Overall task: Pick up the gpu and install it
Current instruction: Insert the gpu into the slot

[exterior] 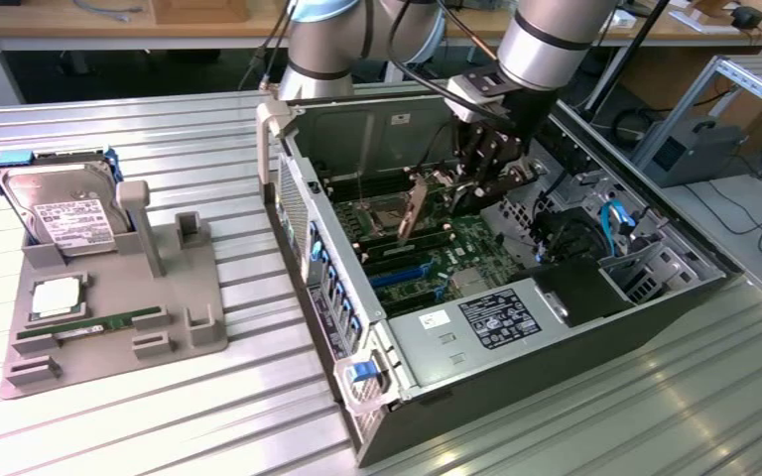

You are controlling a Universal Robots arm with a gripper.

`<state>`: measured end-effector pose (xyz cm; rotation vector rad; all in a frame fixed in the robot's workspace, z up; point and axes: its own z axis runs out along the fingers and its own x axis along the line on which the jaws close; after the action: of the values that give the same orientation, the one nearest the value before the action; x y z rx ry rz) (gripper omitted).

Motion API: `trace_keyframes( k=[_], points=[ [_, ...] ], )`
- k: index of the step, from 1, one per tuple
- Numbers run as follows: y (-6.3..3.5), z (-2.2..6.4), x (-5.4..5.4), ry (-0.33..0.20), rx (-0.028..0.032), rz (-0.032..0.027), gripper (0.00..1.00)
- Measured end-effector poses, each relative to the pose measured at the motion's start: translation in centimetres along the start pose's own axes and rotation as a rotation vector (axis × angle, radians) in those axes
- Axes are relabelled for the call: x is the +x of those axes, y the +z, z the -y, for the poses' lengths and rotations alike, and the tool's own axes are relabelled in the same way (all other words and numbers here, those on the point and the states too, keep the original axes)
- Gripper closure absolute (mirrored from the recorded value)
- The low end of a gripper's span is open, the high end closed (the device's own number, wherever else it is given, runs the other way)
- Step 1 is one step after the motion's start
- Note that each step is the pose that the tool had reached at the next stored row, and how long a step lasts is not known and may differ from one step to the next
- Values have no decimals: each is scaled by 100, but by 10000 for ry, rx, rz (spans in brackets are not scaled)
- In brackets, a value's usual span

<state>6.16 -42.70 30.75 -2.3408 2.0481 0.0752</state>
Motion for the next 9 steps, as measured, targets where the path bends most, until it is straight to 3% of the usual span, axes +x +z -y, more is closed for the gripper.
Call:
trace_keyframes(
  k=[9],
  points=[
    [23, -68, 15, 0, 0, 0, 73]
  ],
)
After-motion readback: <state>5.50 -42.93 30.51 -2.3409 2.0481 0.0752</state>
